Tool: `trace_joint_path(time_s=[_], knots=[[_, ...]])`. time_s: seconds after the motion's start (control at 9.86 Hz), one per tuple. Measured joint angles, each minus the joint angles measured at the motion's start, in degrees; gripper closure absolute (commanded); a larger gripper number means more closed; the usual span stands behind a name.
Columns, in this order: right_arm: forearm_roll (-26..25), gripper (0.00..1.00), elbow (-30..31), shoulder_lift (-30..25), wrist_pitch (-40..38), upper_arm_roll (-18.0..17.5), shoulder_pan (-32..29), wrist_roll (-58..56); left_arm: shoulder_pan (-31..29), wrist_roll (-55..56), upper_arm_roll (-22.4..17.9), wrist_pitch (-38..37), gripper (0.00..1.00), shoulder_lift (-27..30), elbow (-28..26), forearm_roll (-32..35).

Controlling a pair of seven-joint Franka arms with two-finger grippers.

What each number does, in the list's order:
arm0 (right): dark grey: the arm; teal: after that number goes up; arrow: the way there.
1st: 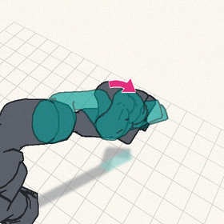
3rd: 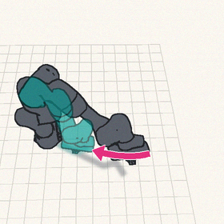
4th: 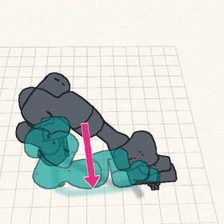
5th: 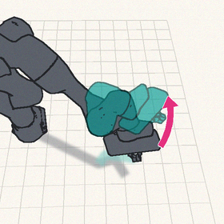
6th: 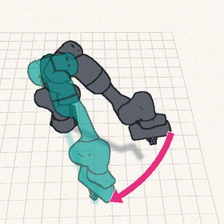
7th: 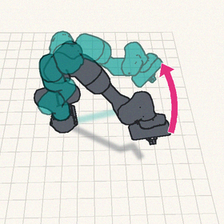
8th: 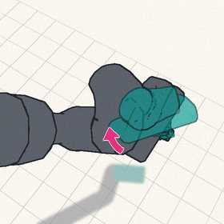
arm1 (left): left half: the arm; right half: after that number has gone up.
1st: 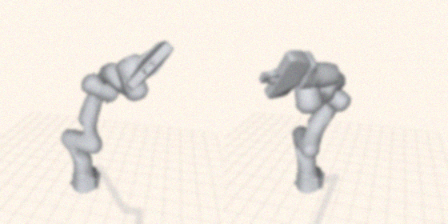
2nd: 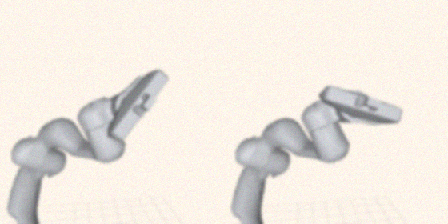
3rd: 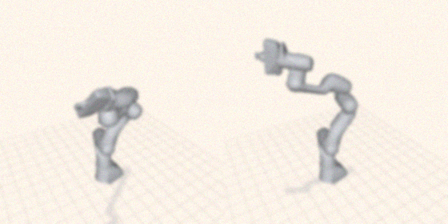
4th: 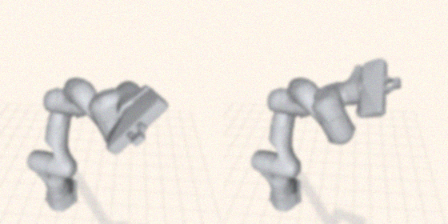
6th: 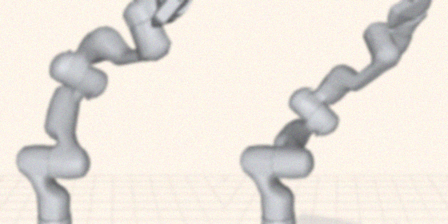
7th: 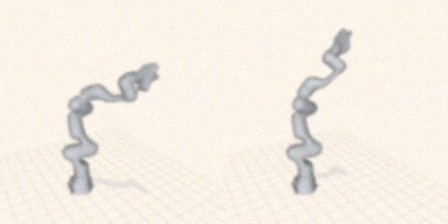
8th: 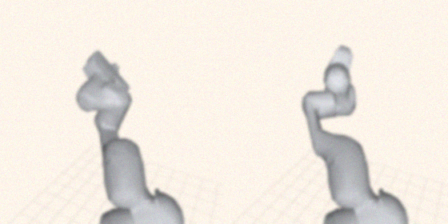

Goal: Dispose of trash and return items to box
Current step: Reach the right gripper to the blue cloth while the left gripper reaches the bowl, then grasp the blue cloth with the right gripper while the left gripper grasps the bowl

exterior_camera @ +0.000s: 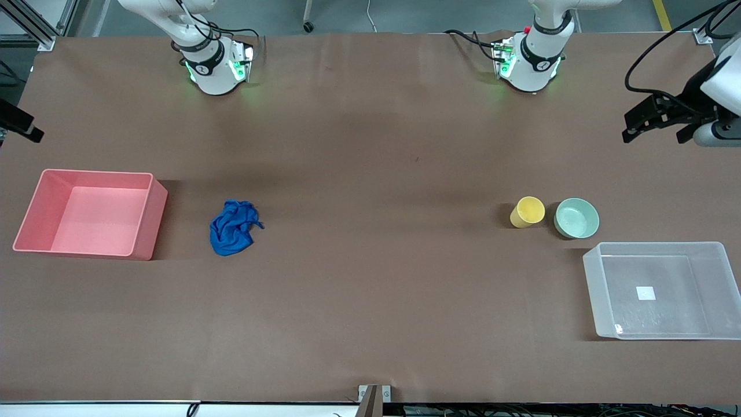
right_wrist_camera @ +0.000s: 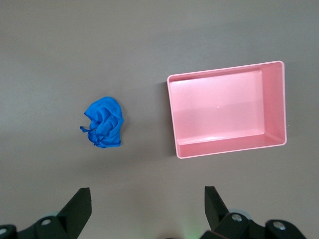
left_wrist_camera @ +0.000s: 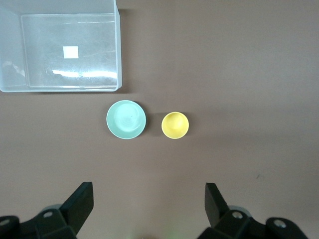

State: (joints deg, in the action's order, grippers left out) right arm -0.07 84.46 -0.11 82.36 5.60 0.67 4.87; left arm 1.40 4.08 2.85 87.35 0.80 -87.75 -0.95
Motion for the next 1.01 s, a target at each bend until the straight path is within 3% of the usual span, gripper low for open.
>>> trace_joint_path(time_s=[0.2,0.41,0.61,1.01], knots=[[-1.5,0.00,7.9,3.4,10.8,-5.8,0.7,8.2,-2.6,-1.1,-0.1,6.5,0.03,-1.1,-3.9,0.2],[-2.5,0.00,21.5,7.2,30.0,-10.5,0.8,16.1,-5.8,-4.7,-0.2,16.2,0.03,-2.1,-11.7,0.5],[-2.8,0.00,31.3,13.1,47.1,-12.5,0.9,21.8,-8.8,-7.4,-0.3,24.2,0.04,-3.8,-19.3,0.5],[-3.3,0.00,36.9,24.0,65.6,-12.7,0.9,23.6,-11.5,-9.8,-0.3,39.4,0.04,-10.7,-29.7,0.5]])
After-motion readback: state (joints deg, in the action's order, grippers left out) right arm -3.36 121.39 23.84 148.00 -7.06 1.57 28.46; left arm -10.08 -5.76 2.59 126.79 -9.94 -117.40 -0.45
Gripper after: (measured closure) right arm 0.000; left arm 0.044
